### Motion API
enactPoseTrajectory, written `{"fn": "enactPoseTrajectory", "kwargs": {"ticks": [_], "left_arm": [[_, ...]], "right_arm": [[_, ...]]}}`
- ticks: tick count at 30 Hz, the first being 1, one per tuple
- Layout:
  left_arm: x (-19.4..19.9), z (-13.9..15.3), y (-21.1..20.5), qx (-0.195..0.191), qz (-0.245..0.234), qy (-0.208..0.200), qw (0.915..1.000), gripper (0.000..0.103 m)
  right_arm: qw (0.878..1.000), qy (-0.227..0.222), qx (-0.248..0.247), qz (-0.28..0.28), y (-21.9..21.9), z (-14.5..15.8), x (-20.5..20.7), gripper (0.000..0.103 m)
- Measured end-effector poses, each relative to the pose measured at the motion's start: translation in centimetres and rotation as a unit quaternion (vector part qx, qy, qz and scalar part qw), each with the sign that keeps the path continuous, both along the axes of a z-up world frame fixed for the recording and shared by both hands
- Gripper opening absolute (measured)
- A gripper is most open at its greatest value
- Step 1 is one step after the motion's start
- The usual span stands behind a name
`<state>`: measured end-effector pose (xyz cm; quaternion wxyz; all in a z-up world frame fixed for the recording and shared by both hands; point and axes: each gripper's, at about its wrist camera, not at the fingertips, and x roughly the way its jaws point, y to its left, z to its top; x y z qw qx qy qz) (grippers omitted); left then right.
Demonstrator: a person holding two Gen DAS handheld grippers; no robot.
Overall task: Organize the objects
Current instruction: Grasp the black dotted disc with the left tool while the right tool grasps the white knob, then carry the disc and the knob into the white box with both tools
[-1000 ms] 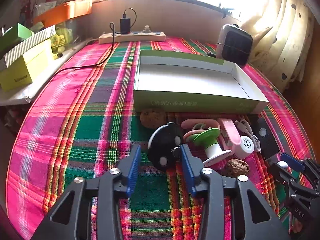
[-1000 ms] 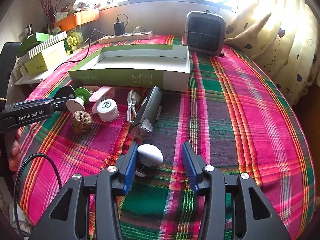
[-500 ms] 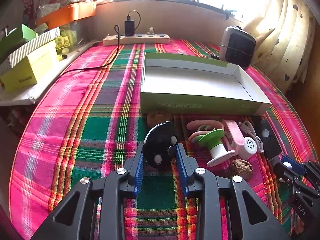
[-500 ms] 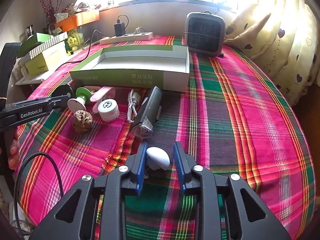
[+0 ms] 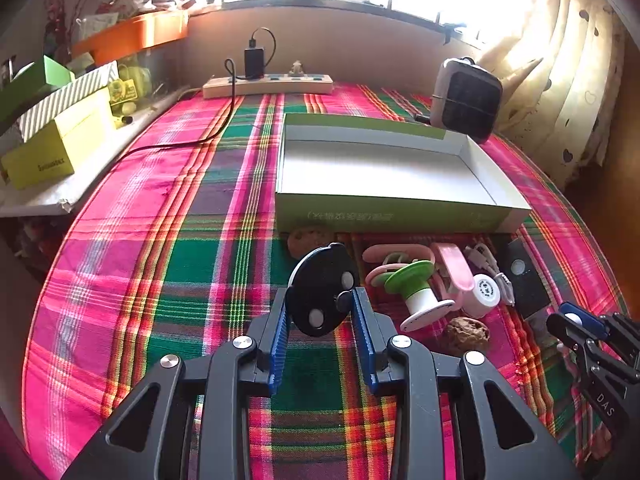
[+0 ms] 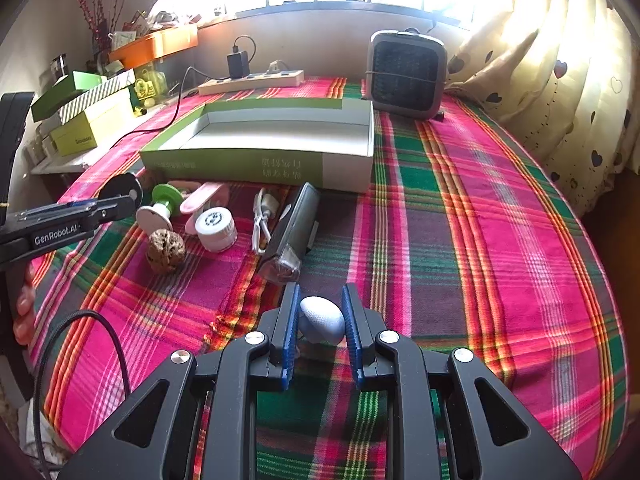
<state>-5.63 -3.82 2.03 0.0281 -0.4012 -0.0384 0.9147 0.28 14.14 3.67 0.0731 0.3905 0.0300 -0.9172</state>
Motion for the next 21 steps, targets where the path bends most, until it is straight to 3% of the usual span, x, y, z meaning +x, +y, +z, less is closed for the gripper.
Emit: {"fn": "enactPoseTrajectory", "kwargs": {"ticks": [10,21], "left_arm": [[0.0,2.0,0.2,0.006,-0.01,0.017,0.9998,0.028],[-2.4,4.1,0.6,0.009,-0.033,0.027,0.999,0.028]], "right_arm": [[1.0,0.019,-0.015,0.004,0.5,2.4,-0.7,0.023],[0.998,0.044,-0.023,0.025,0.8,5.6,-4.7,0.023]]}}
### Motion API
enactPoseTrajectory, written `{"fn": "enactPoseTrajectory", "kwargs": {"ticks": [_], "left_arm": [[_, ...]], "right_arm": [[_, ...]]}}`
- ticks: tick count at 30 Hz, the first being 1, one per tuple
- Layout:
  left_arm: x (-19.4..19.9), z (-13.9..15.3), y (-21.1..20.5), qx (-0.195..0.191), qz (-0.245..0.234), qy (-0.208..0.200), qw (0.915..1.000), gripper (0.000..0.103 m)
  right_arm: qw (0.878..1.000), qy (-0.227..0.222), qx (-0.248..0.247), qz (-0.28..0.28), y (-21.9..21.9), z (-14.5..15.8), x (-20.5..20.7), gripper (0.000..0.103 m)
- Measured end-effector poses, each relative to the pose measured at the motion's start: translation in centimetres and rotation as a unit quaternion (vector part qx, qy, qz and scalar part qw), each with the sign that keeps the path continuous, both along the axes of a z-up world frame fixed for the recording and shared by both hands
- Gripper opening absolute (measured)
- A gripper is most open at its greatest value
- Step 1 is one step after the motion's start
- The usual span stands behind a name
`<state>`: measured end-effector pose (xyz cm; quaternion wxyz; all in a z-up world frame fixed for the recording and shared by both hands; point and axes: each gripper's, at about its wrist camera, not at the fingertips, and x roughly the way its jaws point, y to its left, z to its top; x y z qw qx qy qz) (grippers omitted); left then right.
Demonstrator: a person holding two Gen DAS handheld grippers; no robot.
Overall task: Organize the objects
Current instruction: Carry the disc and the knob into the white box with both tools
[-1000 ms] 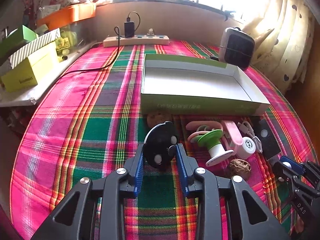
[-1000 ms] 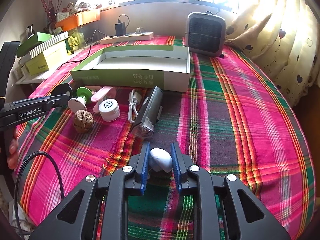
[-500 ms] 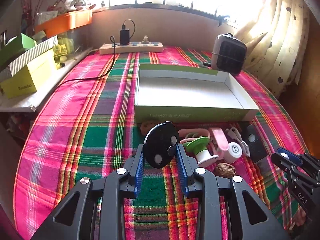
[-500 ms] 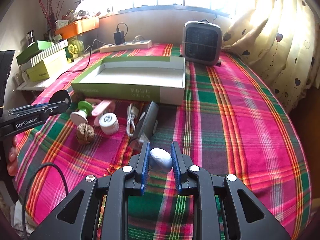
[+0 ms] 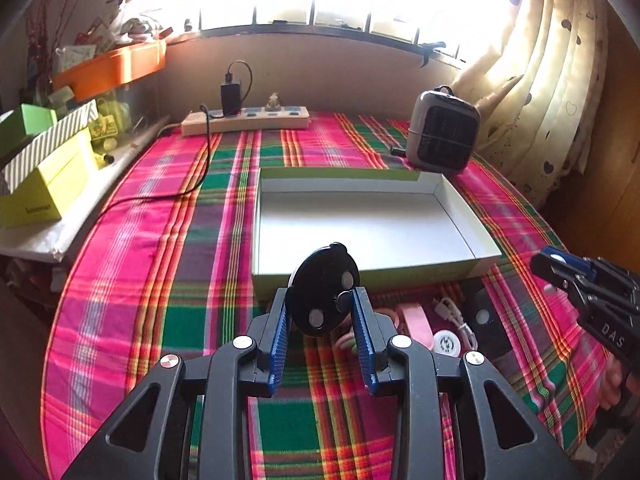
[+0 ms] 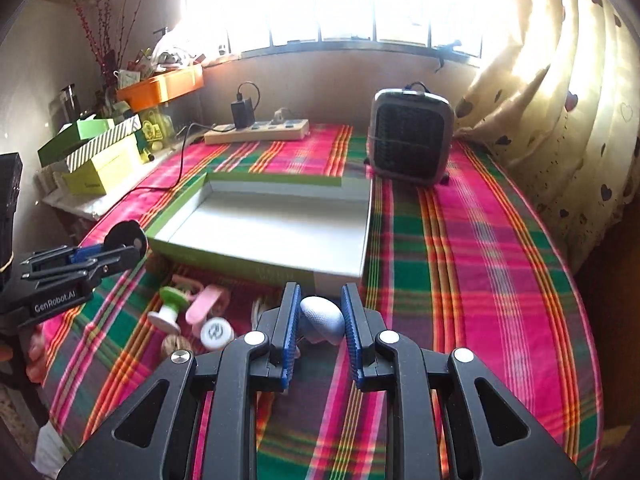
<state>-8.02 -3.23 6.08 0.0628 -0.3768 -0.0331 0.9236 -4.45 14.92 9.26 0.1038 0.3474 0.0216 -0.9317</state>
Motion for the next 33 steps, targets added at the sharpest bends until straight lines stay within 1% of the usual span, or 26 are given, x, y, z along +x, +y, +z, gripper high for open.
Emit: {"fn": "enactPoseTrajectory", "kwargs": {"ticks": [3,7,12,16,24,26,30,33], "left_arm": [[-1.1,0.4,0.2,0.001,-0.006,0.0,1.0,0.028],[-2.6,0.8,0.5,-0.004,-0.01,0.005,0.9999,0.028],[-4.9,0.9,0.6,0.003,-0.014,-0.002,0.9999,0.028],[-6.8,0.2,1.1,0.001,-0.02,-0.014,0.9997,0.028],[-10.3,-1.1,1.3,-0.006,-0.019,-0.033,0.9992,0.028],[-11.1,-1.5,1.2,-0.006,-0.015,-0.042,0.999,0.028],[-12.3,-2.3,1.5,-0.018,-0.019,-0.052,0.9983,0.028],[-13.1,-2.8,1.5,-0.018,-0.017,-0.061,0.9979,0.028]], "right_arm": [[1.0,0.0,0.0,0.007,-0.2,0.5,-1.6,0.023],[1.0,0.004,0.014,0.014,-1.0,1.1,-3.8,0.023],[1.0,-0.003,0.018,0.018,-1.9,1.2,-6.5,0.023],[0.999,-0.006,0.024,0.025,-2.3,0.9,-8.6,0.023],[0.998,-0.042,0.033,0.034,-2.6,-0.9,-13.2,0.023],[0.998,-0.05,0.034,0.036,-2.7,-1.4,-14.0,0.023],[0.996,-0.066,0.044,0.039,-3.2,-2.5,-15.7,0.023],[0.995,-0.074,0.048,0.04,-3.3,-3.0,-16.6,0.023]]}}
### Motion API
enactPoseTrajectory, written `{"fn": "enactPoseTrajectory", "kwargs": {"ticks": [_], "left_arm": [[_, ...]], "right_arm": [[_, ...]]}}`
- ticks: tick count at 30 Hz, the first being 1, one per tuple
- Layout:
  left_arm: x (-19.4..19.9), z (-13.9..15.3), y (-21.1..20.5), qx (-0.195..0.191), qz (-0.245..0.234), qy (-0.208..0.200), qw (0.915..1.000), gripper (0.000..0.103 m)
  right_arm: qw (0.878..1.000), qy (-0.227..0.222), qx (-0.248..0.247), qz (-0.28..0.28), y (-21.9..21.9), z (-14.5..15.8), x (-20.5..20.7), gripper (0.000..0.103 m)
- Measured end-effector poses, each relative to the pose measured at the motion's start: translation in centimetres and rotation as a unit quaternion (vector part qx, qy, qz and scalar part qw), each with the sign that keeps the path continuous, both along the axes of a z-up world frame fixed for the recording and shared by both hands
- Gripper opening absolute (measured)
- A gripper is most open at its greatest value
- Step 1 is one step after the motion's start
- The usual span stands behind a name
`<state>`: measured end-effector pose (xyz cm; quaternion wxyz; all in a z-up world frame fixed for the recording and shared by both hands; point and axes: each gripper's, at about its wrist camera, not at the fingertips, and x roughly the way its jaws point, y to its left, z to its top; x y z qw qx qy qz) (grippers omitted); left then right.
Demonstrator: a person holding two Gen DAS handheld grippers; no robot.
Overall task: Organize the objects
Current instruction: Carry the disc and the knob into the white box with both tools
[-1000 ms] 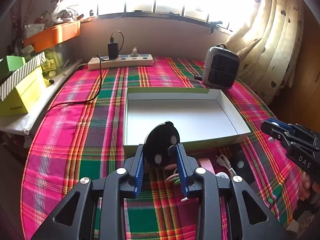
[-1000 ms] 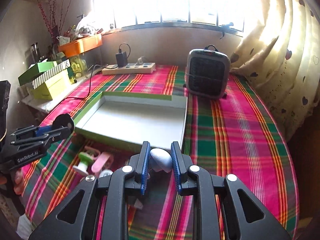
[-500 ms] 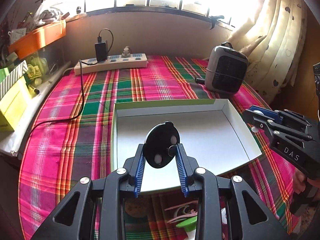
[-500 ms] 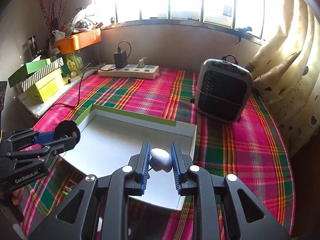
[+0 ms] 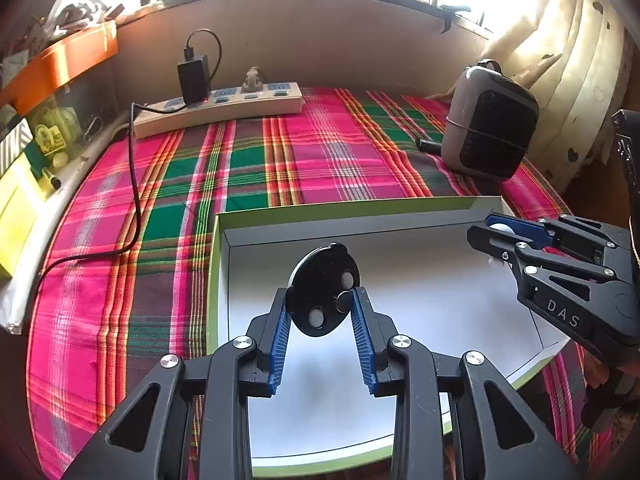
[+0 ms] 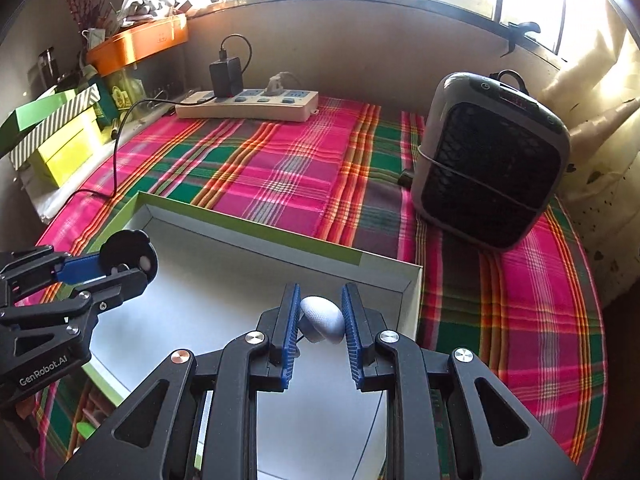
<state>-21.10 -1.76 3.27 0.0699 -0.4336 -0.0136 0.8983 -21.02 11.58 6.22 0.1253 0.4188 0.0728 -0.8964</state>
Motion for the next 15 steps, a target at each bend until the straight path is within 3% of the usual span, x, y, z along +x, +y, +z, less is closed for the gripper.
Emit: {"fn": "enactPoseTrajectory", "kwargs": {"ticks": [15], "left_arm": [[-1.9,-1.4,0.3,-0.014,0.004,-0.017,0.9997,0.029]], "right_arm": [[0.999,-0.023,0.026,0.001,-0.6,-1.9,-2.1,0.023]]}}
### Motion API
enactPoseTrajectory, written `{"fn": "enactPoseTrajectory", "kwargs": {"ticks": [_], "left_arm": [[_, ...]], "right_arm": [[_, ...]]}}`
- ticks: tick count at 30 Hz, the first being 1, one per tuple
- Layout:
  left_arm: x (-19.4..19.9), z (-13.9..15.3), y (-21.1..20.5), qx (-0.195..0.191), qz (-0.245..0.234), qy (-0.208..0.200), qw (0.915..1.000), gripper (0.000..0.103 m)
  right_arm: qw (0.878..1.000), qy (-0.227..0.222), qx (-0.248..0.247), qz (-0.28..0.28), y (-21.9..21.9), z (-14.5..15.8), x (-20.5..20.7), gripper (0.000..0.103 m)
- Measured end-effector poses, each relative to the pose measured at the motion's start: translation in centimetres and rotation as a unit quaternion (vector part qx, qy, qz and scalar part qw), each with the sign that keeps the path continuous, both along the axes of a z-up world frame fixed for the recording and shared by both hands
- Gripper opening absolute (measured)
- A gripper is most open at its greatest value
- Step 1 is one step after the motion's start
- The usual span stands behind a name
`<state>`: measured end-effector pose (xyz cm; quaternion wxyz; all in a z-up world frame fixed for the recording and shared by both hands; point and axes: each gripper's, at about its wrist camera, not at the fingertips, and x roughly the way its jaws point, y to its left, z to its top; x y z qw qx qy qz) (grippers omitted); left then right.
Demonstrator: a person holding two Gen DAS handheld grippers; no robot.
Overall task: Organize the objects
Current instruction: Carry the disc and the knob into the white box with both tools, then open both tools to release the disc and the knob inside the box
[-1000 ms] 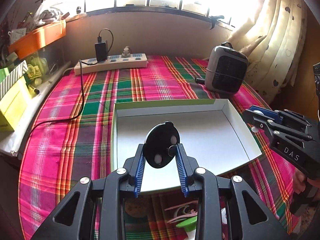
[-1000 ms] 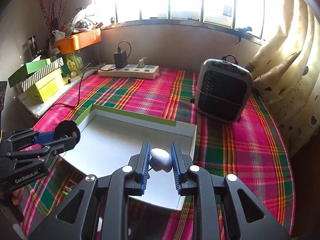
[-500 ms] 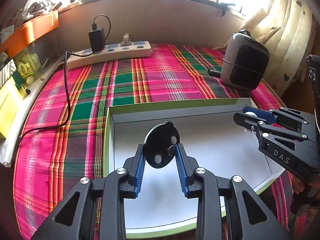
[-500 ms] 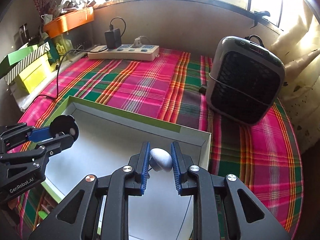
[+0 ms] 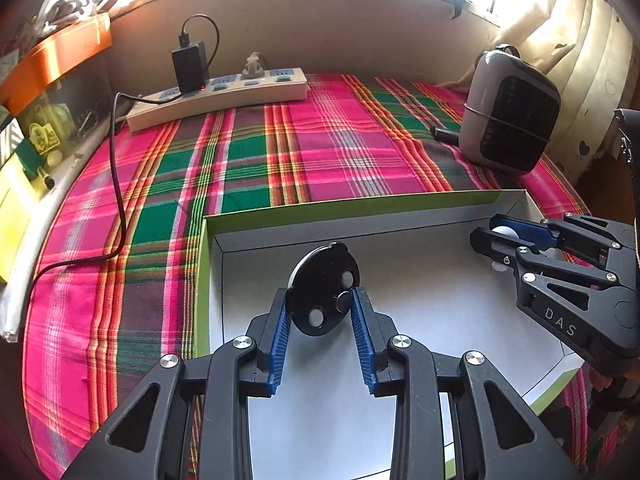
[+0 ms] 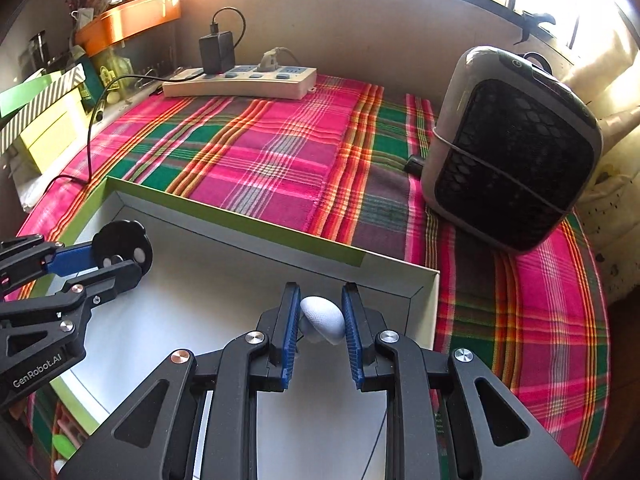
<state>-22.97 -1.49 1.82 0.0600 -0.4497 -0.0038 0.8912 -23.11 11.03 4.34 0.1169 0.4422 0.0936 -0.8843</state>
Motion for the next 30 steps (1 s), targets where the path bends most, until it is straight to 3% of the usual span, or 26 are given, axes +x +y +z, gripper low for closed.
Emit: {"fn": "enactPoseTrajectory", "kwargs": {"ticks": [24,30], "left_arm": [[-0.16,-0.27,0.0,-0.009,-0.001,-0.006,0.9999,0.029],[-0.02,-0.11,-0.03,-0.004,-0.003,-0.005,1.0,0.037]], "right_arm": [[1.0,-0.011,0.015,-0.009,-0.1,-0.32,-0.6,0.023],[1.0,-0.013,0.012,-0.015,-0.01,-0.3,-0.6,0.034]]}}
